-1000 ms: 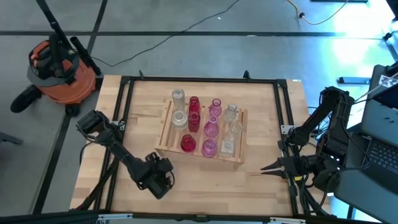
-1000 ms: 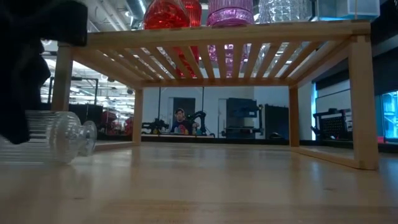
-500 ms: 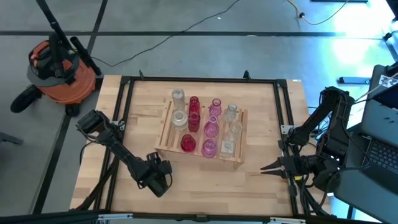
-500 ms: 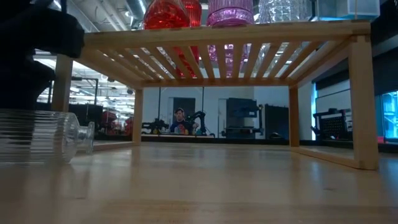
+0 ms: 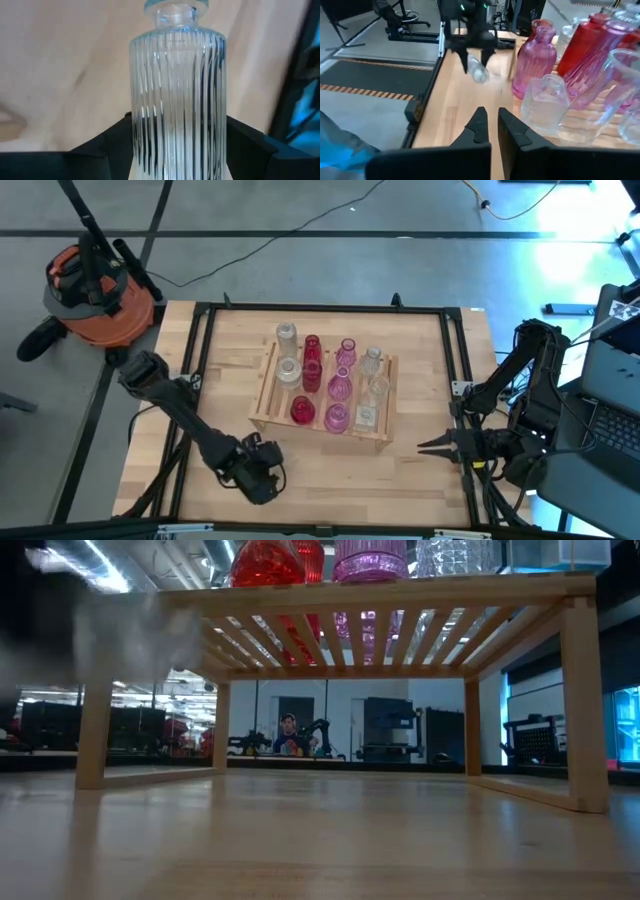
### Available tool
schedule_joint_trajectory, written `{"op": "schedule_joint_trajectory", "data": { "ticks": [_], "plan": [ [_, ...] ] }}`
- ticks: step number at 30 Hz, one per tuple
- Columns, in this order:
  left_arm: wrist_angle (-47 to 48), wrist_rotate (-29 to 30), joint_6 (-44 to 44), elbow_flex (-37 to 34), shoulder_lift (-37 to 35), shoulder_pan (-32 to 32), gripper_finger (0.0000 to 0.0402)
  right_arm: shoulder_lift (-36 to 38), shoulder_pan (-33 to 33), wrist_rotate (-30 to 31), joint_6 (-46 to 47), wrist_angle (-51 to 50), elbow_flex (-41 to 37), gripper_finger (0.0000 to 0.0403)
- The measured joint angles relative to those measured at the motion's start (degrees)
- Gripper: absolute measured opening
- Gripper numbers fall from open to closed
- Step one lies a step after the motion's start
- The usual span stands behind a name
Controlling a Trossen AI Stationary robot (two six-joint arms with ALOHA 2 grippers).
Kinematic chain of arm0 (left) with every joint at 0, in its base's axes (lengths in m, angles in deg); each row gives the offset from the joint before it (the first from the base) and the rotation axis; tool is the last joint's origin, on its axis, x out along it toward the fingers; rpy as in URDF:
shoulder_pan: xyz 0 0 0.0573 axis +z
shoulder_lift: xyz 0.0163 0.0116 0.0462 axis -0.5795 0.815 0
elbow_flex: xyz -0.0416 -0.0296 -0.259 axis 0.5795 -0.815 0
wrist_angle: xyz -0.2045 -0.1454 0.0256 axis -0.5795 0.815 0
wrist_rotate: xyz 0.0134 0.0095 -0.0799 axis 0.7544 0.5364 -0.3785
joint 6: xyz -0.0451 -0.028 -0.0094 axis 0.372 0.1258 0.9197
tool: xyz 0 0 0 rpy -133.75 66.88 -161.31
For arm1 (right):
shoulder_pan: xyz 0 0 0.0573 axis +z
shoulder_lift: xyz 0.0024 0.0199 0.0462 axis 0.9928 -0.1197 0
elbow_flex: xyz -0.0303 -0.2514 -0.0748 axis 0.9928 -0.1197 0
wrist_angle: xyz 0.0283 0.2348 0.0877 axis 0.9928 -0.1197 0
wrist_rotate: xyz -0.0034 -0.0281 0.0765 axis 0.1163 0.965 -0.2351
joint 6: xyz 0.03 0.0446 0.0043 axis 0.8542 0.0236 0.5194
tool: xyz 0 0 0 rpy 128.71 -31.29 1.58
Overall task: Sort vases onto shelf
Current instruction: Put the transparent vase on the shelf aligned with the other transparent vase
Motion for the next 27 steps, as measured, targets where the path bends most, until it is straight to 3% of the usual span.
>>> {"op": "schedule_joint_trajectory", "data": {
  "ticks": [7,11,19,24,27],
  "plan": [
    [0.67,18.76,4.42,5.17,-6.96,-5.08,0.0238,0.0,0.0,5.26,-0.62,-0.35,0.0,0.0001],
    [0.7,31.88,3.63,6.67,-10.82,-8.7,0.0238,-1.06,0.02,4.3,1.21,1.46,-0.05,0.0001],
    [8.08,59.26,-0.58,6.76,-18.55,-16.21,0.0238,-10.99,-0.25,3.14,11.39,20.3,-7.3,0.0001],
    [16.12,68.8,-0.52,6.71,-21.69,-16.7,0.0238,-19.59,-3.84,2.89,19.48,26.31,-10.08,0.0001],
    [19.36,70.3,-0.39,6.69,-23.74,-14.66,0.0238,-25.26,-6.51,3.41,24.4,29.49,-10.26,0.0001]
  ]
}}
